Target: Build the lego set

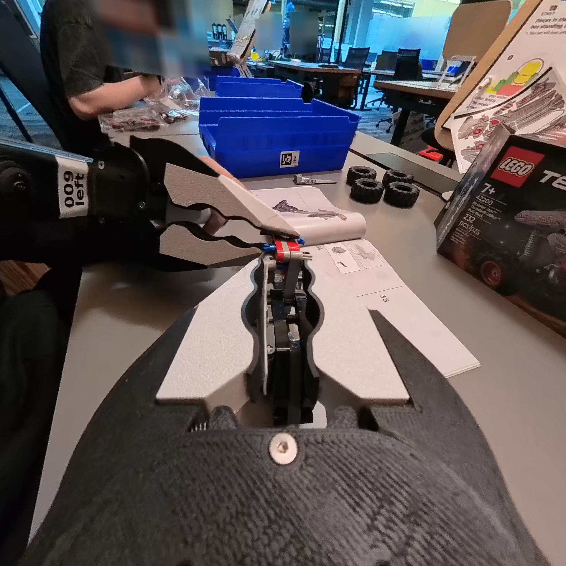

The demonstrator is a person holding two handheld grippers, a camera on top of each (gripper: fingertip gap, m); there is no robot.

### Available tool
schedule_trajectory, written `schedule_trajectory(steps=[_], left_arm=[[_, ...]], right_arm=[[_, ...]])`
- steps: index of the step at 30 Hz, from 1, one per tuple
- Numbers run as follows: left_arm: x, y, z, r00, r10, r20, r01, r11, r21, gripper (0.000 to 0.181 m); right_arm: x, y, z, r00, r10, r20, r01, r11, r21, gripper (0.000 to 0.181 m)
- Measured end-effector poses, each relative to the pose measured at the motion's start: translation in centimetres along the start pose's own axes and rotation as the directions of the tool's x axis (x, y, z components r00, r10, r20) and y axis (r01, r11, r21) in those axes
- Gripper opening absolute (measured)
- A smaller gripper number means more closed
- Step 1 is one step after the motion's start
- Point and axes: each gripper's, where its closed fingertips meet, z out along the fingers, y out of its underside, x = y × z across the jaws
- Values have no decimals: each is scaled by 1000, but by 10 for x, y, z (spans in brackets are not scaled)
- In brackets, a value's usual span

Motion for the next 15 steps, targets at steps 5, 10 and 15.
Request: schedule_trajectory(steps=[5, 10, 15], left_arm=[[0, 0, 0, 999, -50, -15, 50, 999, -11, 7], [0, 1, 1, 998, -64, -14, 63, 998, -18, 6], [0, 2, 0, 999, -45, -6, 45, 999, -19, 7]], right_arm=[[1, 0, 0, 1000, 16, -12, -16, 1000, 6, 23], [2, -1, 1, 999, 28, -19, -28, 999, 20, 24], [2, 0, 2, 999, 42, -15, -42, 999, 13, 24]])
